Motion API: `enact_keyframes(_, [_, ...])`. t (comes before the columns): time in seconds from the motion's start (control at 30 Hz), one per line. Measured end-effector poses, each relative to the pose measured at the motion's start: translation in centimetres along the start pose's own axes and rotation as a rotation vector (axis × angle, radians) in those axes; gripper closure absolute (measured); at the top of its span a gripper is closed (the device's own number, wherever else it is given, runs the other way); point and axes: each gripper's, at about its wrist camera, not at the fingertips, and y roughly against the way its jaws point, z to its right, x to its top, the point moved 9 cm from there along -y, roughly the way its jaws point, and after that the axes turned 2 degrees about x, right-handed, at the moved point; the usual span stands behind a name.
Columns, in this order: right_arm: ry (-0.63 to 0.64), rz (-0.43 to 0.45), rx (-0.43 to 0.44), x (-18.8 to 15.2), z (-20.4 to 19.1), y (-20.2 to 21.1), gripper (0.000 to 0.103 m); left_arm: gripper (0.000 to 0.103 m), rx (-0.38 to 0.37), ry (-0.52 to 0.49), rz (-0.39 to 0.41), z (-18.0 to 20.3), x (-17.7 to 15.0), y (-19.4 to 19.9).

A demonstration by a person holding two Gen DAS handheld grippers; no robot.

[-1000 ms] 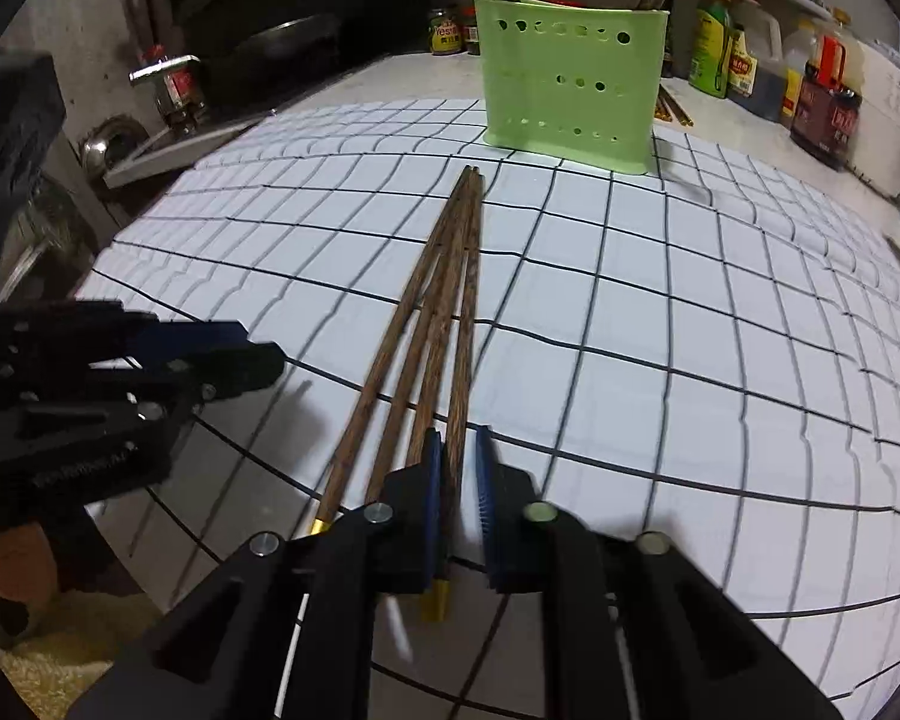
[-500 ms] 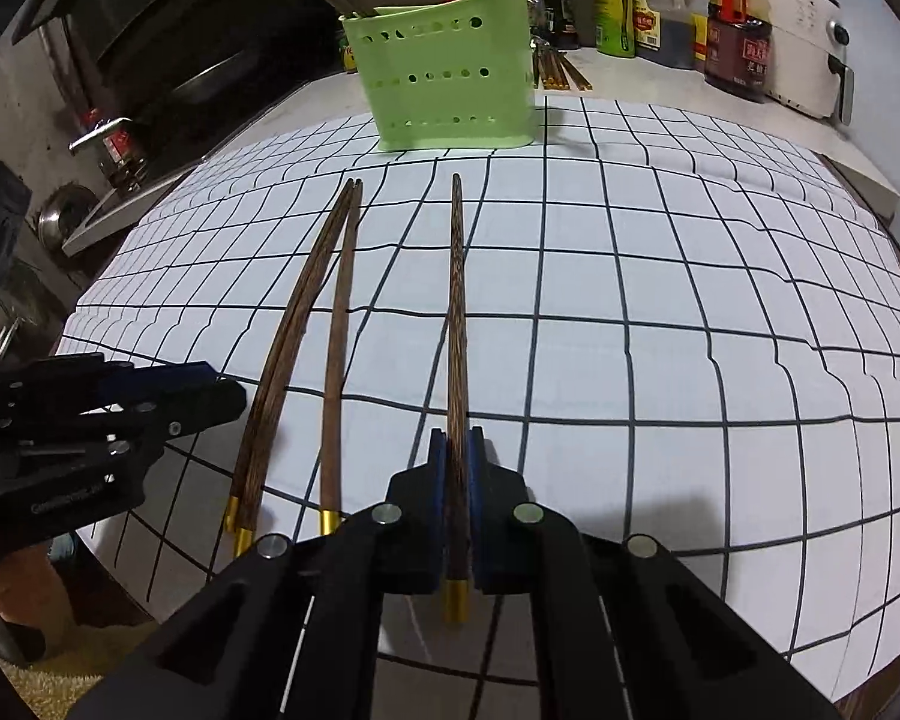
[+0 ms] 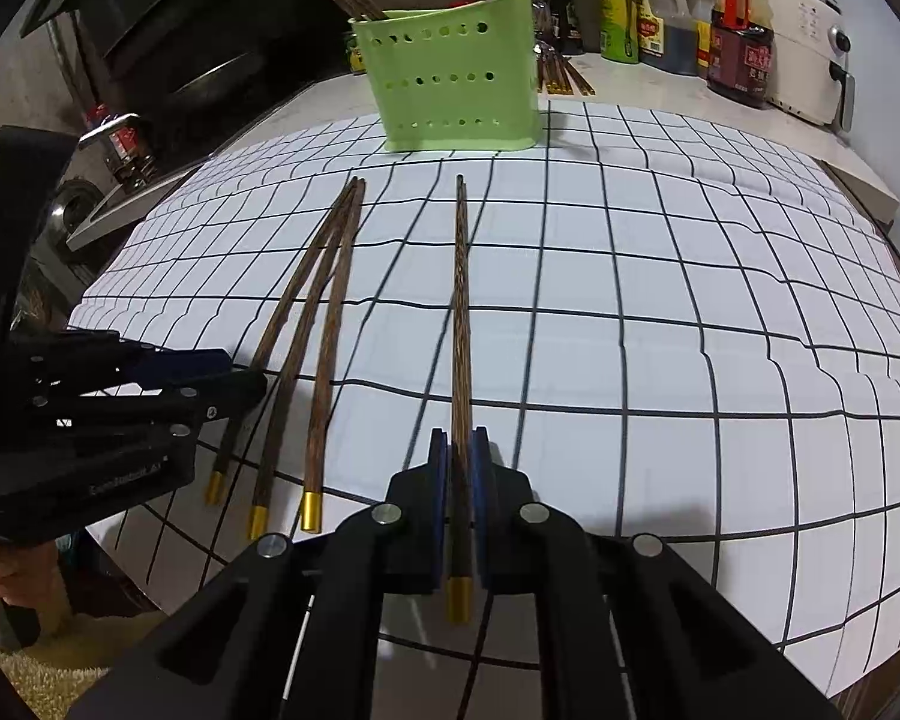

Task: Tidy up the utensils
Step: 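Spread the chopsticks apart with both tools and grasp one with the right tool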

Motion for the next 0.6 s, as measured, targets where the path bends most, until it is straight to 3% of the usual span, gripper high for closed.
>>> enact_keyframes(0.1, [0.022, -0.002, -0.003, -0.1, -0.4, -0.3, 0.090, 0.075, 0.013, 0.012, 0.005, -1.3, -0.1, -0.2])
enact_keyframes(0.17, [0.046, 0.003, 0.003, 0.1, -0.8, -0.4, 0.083, 0.084, 0.022, 0.014, 0.014, -2.4, -0.2, -0.2])
enact_keyframes(0.3, [0.082, 0.018, -0.034, 0.6, -0.9, -0.8, 0.087, 0.088, 0.051, 0.013, 0.029, -4.2, -0.5, -0.1])
enact_keyframes(0.37, [0.076, 0.020, -0.059, 0.8, -0.6, -0.9, 0.095, 0.088, 0.033, 0.013, 0.040, -5.0, -0.7, 0.0])
enact_keyframes(0.6, [-0.005, 0.029, -0.115, 1.0, 1.0, -0.6, 0.095, 0.088, -0.070, 0.063, 0.077, -6.0, -1.6, 0.5])
